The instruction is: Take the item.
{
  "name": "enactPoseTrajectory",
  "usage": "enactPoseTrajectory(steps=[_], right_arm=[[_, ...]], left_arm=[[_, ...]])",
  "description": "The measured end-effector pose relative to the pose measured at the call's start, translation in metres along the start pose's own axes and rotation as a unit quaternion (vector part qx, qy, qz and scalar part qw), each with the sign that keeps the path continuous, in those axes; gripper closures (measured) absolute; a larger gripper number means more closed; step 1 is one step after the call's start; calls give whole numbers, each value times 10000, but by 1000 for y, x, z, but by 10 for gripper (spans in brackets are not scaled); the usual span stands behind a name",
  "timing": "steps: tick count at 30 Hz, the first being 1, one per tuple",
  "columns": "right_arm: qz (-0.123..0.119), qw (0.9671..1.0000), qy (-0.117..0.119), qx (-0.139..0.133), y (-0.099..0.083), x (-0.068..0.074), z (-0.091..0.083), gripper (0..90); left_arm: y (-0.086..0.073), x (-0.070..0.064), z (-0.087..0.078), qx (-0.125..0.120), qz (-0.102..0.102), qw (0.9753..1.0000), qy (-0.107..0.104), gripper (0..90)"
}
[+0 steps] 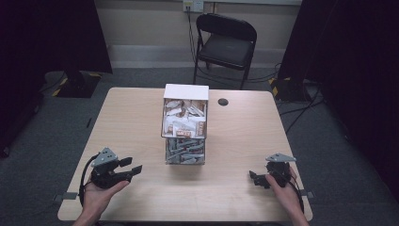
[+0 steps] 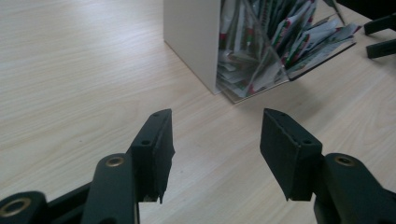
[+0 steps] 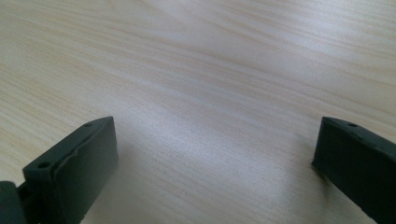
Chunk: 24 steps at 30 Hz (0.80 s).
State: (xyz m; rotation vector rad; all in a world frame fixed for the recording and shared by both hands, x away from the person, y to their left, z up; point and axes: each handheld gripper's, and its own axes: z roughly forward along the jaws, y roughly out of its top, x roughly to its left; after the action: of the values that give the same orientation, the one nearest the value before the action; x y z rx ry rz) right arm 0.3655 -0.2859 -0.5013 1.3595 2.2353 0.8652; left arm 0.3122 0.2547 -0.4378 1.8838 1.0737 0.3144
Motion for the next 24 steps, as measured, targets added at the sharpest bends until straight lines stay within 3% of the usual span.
enactPoseTrajectory(steps=[7, 24], right_arm=[[1, 10000, -1, 0, 0, 0, 0, 0], [1, 10000, -2, -1, 0, 0, 0, 0]], left_arm=[[10, -16, 2, -27, 343, 9990, -286, 474], [34, -48, 22, -81, 575, 9953, -770, 538]])
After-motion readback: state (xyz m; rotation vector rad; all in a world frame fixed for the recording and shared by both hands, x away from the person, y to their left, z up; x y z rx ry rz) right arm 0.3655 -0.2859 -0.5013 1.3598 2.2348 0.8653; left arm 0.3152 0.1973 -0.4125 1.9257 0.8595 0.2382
